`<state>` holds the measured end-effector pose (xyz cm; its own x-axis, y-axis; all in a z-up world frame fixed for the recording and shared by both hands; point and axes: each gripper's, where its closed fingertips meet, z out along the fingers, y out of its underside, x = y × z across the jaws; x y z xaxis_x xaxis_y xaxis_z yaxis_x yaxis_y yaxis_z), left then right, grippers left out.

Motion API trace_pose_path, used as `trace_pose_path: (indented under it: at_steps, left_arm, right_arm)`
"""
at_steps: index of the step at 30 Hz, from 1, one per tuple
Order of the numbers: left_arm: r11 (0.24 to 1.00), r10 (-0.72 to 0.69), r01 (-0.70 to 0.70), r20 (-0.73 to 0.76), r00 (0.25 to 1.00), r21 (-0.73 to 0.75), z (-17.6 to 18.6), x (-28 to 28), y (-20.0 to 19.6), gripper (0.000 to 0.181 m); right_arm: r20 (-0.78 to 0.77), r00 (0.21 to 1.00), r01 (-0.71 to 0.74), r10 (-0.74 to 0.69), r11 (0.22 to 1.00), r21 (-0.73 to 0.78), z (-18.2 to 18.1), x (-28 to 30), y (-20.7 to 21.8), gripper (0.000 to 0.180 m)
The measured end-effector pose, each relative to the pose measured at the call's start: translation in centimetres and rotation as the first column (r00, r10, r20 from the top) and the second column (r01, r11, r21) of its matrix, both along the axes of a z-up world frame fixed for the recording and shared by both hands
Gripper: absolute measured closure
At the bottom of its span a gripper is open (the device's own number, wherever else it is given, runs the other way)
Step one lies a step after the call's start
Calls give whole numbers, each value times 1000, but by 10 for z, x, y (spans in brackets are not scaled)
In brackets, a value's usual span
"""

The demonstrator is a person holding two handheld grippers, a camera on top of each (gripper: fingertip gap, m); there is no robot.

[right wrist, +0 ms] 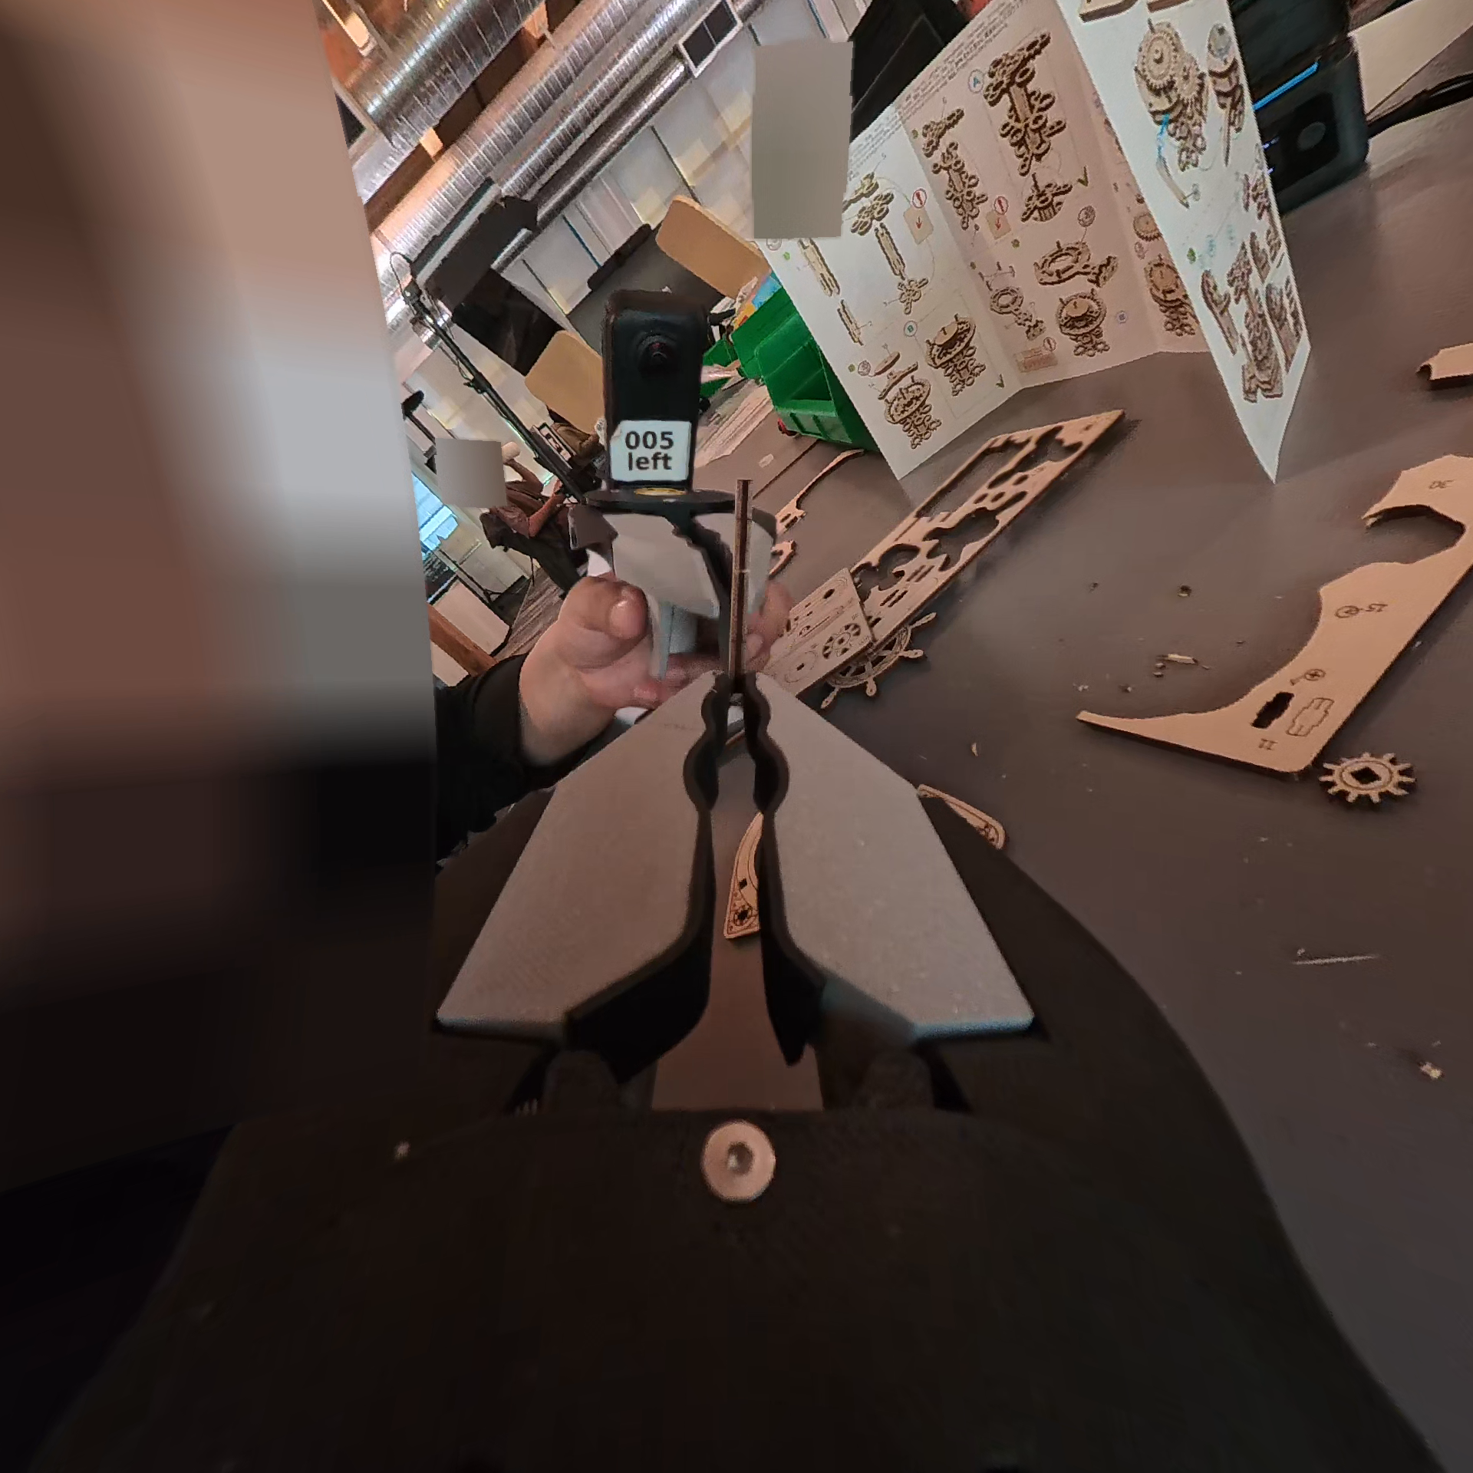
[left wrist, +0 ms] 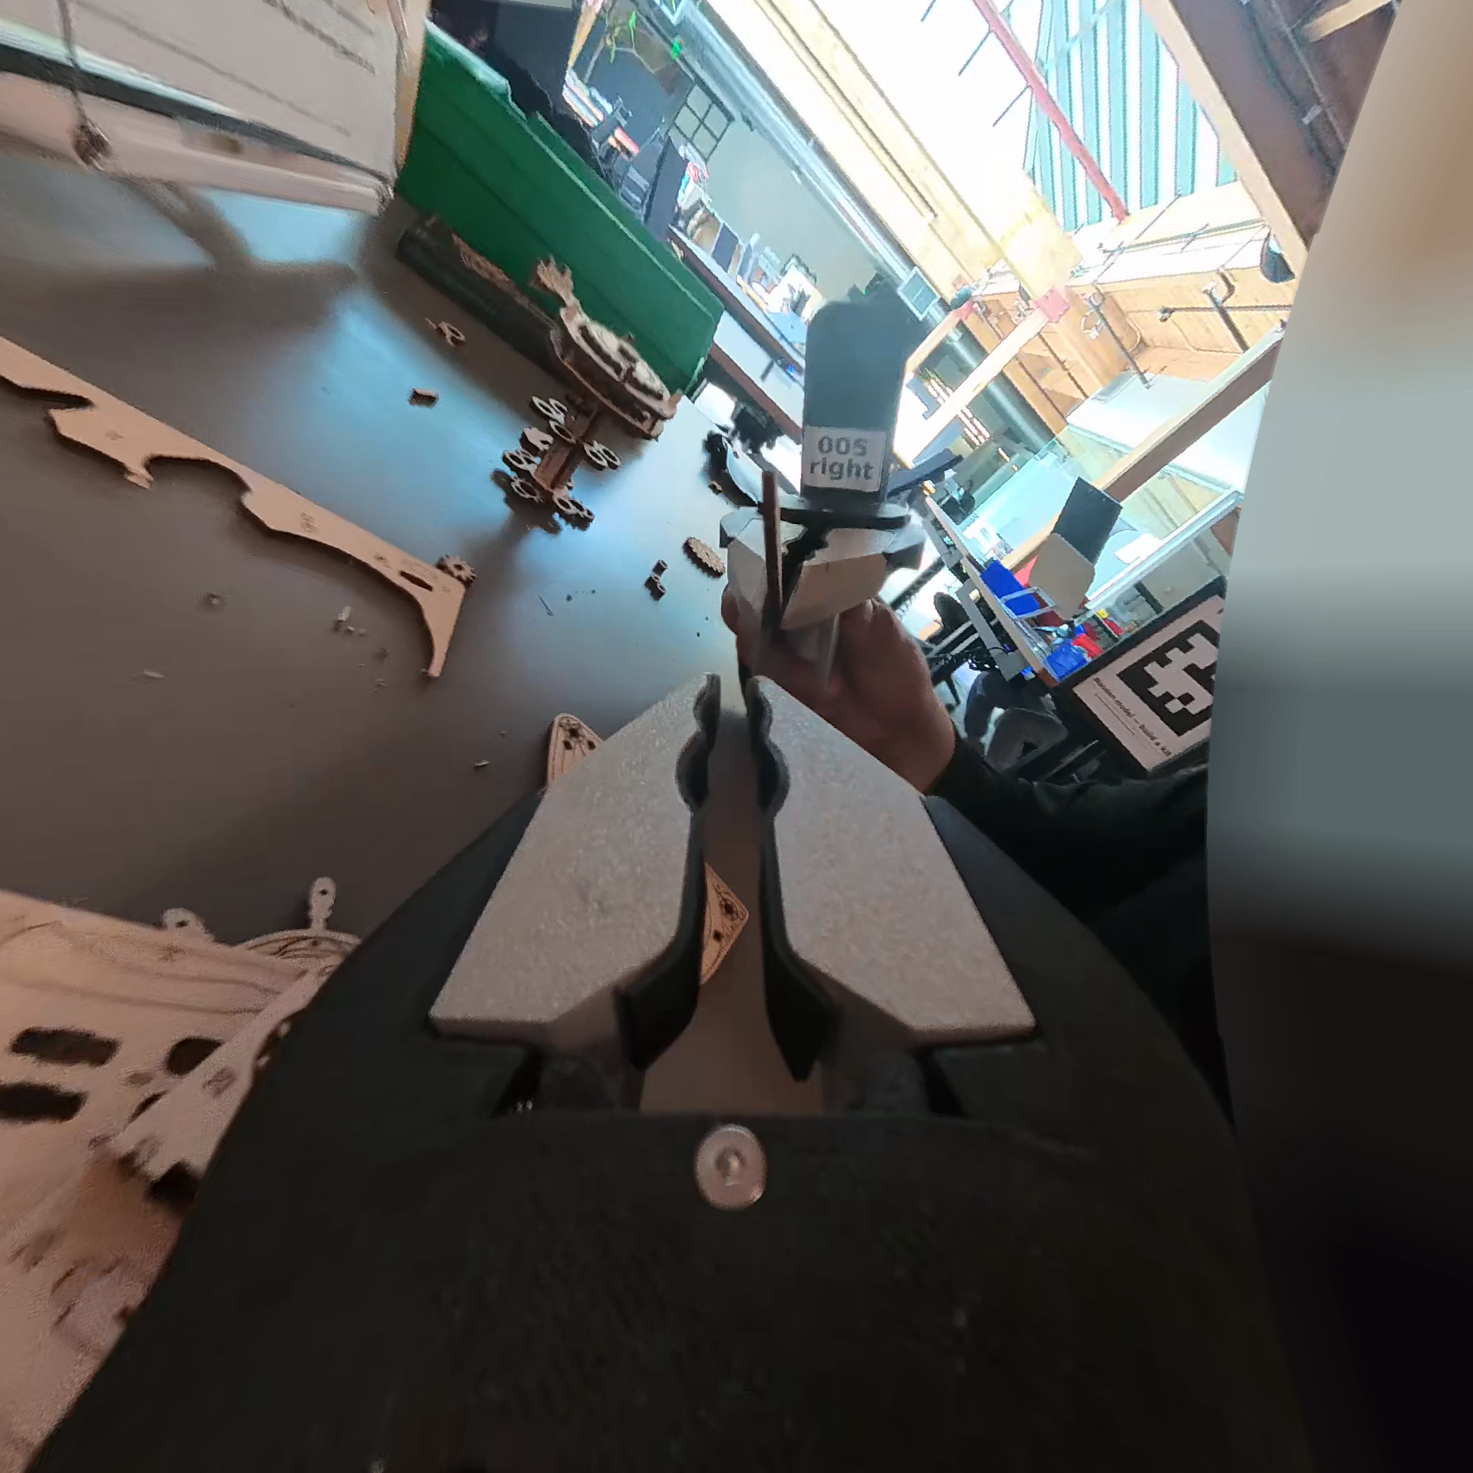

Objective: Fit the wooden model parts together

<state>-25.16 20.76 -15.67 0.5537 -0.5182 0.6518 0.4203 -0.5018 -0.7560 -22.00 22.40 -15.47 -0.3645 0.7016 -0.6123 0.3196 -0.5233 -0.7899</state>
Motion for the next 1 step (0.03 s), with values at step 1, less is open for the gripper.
trace_pose_path:
  at_steps: [1]
  left_arm:
    - [1000, 13, -13, 1, 1000, 11, 3, -5, -1, 179]
  right_arm:
    - [-1, 1000, 0, 0, 1000, 0, 1, 0, 0, 180]
